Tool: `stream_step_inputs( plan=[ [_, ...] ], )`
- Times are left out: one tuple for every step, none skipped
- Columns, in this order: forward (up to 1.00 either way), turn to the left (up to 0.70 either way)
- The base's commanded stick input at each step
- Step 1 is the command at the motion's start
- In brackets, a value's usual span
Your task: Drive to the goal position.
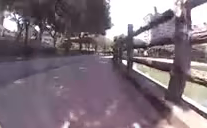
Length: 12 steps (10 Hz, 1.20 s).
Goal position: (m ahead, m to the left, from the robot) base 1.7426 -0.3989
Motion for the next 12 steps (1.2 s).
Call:
stream_step_inputs(
  plan=[
    [0.70,-0.35],
    [0.70,-0.34],
    [0.70,-0.07],
    [0.70,0.00],
    [0.70,0.00],
    [0.70,0.00],
    [0.70,0.00],
    [0.70,0.00],
    [0.70,0.00],
    [0.70,0.00],
    [0.70,0.00],
    [0.70,0.00]
  ],
)
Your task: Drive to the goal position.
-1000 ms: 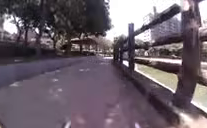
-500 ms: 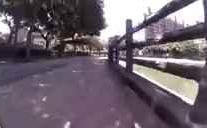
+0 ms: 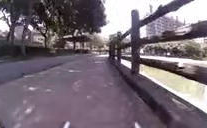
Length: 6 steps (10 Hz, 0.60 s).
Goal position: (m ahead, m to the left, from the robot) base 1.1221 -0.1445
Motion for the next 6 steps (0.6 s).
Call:
stream_step_inputs(
  plan=[
    [0.70,0.00],
    [0.70,0.00],
    [0.70,0.00],
    [0.70,0.00],
    [0.70,0.00],
    [0.70,0.00]
  ],
)
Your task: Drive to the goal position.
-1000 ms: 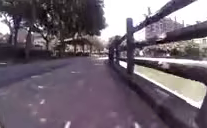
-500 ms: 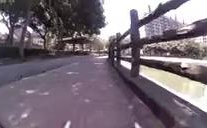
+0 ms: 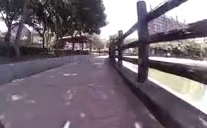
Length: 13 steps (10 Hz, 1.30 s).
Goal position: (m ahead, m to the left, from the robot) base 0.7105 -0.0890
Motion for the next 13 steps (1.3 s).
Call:
stream_step_inputs(
  plan=[
    [0.70,0.00],
    [0.70,0.00],
    [0.70,0.00],
    [0.70,0.16],
    [0.70,0.35],
    [0.70,0.35],
    [0.70,0.35],
    [0.70,0.35],
    [0.70,0.00],
    [0.70,0.00],
    [0.70,0.00],
    [0.70,0.00],
    [0.70,0.00]
  ],
)
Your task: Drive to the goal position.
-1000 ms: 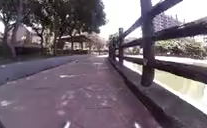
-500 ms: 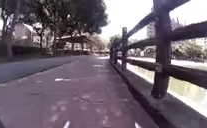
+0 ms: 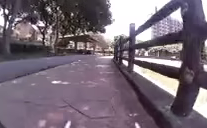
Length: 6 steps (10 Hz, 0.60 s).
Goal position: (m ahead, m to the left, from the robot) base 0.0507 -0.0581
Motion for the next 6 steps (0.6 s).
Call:
stream_step_inputs(
  plan=[
    [0.07,0.00],
    [0.00,0.00],
    [0.00,0.00],
    [0.00,0.00],
    [0.00,0.00],
    [0.00,0.00]
  ],
)
